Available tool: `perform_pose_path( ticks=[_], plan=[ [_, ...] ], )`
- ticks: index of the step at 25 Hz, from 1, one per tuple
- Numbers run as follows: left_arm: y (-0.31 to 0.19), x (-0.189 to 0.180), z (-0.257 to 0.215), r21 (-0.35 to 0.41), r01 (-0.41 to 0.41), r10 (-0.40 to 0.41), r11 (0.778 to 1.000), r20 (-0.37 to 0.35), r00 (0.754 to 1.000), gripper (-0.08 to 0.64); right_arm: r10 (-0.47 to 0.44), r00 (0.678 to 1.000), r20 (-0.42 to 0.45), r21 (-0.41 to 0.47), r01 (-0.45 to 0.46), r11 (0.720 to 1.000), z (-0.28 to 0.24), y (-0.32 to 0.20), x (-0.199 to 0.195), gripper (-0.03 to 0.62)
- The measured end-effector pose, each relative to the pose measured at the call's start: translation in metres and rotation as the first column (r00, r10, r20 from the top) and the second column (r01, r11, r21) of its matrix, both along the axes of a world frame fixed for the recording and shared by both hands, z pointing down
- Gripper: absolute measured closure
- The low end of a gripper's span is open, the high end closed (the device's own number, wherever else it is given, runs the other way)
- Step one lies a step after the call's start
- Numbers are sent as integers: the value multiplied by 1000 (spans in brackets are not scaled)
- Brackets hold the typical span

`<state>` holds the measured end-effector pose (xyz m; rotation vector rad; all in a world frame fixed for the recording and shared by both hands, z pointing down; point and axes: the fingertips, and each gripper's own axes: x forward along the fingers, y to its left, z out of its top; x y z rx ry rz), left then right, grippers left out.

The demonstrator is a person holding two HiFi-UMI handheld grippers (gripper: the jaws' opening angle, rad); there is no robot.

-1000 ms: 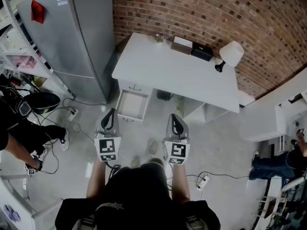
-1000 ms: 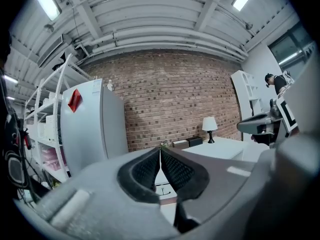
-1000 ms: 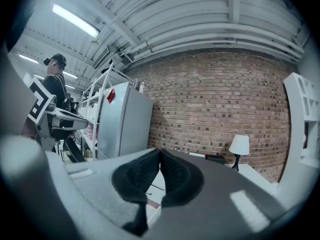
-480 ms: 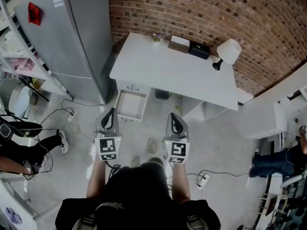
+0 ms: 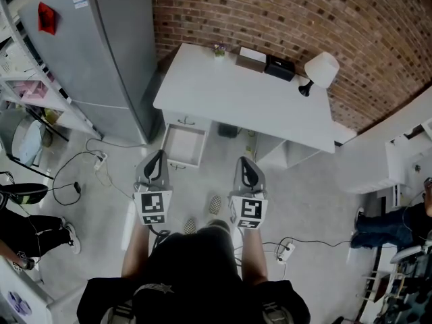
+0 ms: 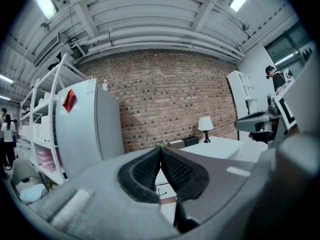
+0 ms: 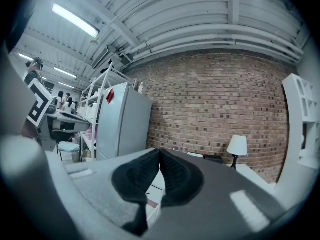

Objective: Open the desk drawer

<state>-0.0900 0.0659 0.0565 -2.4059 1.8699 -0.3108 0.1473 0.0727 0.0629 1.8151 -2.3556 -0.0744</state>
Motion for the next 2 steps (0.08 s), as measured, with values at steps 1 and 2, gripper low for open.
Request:
perform_pose_path(
  ticks=[1, 2],
  plan=[
    [0, 1, 1, -3, -1, 1, 1000, 0, 1000, 549, -1, 1000, 0, 1, 1, 1000, 0, 0, 0, 586],
    [0, 2, 3, -6, -2, 2, 1000, 0, 1000, 549, -2, 1000, 0, 1, 2, 1000, 0, 1, 0, 586]
  ],
)
